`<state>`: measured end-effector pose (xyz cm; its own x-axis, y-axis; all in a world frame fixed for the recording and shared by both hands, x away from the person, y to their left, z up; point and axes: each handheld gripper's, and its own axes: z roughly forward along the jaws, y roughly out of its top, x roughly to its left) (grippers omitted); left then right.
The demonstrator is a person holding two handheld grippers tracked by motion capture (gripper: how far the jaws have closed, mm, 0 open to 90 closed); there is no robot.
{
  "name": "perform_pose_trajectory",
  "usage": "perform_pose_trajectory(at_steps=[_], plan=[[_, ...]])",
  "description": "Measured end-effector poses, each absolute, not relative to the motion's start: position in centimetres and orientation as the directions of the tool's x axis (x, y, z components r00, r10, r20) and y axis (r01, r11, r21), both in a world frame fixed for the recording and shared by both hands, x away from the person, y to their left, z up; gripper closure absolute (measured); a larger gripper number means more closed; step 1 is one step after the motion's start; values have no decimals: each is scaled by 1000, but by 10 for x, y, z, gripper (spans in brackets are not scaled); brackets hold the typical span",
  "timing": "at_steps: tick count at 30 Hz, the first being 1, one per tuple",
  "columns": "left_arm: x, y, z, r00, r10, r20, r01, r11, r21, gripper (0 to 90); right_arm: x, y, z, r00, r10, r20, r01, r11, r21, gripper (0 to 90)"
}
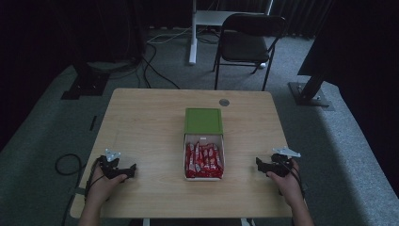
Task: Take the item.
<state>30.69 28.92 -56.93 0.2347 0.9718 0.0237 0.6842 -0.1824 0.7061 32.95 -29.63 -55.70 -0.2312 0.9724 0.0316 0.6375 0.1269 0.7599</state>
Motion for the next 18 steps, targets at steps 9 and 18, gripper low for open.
perform_pose_trajectory(at_steps=[9, 18], plan=[[307, 289, -569, 229, 973, 23, 685, -178, 706, 37, 326, -279, -532, -236, 970, 61, 623, 103, 775, 136], [306, 288, -569, 223, 975, 22, 686, -173, 706, 37, 325, -262, -508, -259, 963, 74, 587, 96, 804, 136]])
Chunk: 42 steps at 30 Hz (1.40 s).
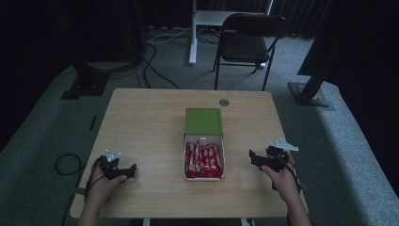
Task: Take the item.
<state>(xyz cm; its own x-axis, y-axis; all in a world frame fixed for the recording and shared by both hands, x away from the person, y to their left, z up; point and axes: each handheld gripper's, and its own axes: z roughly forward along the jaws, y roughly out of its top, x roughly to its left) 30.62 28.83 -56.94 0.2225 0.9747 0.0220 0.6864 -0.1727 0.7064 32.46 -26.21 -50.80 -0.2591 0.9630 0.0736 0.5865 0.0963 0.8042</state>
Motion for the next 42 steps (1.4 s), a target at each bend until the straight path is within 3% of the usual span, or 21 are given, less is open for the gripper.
perform_pose_trajectory(at_steps=[20, 42], plan=[[306, 288, -569, 218, 976, 22, 687, -169, 707, 37, 317, -213, -470, -377, 924, 64, 512, 150, 846, 129], [306, 288, -569, 215, 976, 22, 687, -167, 707, 37, 312, -147, -459, -506, 858, 90, 482, 195, 854, 144]])
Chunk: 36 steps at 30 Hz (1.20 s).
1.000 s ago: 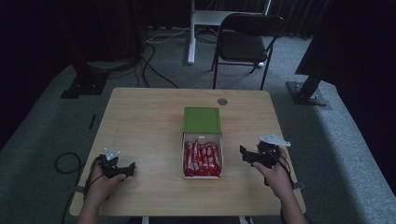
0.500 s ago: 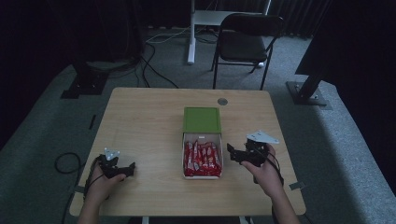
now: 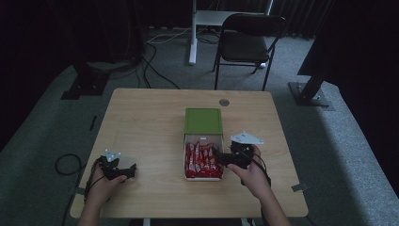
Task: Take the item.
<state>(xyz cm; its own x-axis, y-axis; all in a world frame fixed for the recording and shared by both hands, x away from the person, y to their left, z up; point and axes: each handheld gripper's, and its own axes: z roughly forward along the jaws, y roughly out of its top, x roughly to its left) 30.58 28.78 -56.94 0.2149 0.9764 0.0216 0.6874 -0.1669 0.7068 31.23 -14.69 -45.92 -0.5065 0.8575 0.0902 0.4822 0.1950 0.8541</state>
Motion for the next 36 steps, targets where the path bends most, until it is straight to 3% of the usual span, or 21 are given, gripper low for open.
perform_pose_trajectory(at_steps=[19, 31, 34, 36], plan=[[305, 287, -569, 208, 978, 22, 690, -162, 705, 36, 298, -96, -478, -597, 792, 125, 506, 251, 825, 163], [305, 287, -569, 205, 979, 22, 690, -160, 706, 36, 300, -80, -492, -586, 806, 80, 513, 293, 807, 244], [305, 287, -569, 205, 979, 22, 690, -160, 705, 36, 302, -78, -495, -583, 808, 81, 520, 296, 801, 387], [305, 287, -569, 205, 979, 22, 691, -160, 705, 36, 303, -76, -498, -590, 803, 83, 529, 307, 792, 409]])
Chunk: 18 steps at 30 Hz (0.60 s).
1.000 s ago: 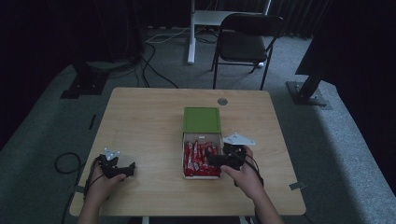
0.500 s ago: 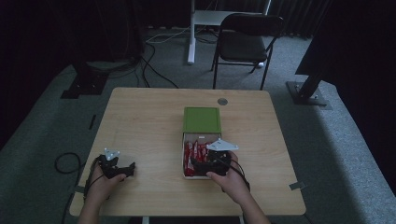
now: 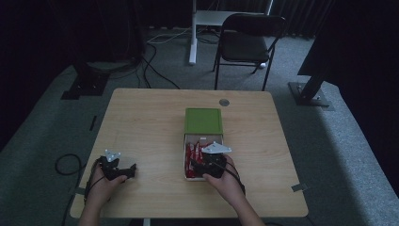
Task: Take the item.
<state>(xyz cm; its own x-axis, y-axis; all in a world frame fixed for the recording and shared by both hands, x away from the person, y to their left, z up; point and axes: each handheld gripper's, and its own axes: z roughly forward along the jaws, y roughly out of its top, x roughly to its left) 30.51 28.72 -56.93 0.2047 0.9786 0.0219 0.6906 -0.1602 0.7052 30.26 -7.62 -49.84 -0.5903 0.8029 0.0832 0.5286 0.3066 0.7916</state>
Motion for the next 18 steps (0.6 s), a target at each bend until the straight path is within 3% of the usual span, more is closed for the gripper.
perform_pose_trajectory(at_steps=[8, 12, 18], plan=[[305, 287, -569, 205, 979, 22, 690, -160, 705, 36, 305, -70, -507, -544, 838, 39, 537, 312, 784, 435], [305, 287, -569, 205, 979, 22, 690, -160, 706, 36, 311, -67, -510, -523, 845, 110, 580, 259, 772, 439], [305, 287, -569, 205, 979, 22, 690, -160, 706, 36, 319, -63, -514, -533, 835, 138, 600, 258, 757, 476]])
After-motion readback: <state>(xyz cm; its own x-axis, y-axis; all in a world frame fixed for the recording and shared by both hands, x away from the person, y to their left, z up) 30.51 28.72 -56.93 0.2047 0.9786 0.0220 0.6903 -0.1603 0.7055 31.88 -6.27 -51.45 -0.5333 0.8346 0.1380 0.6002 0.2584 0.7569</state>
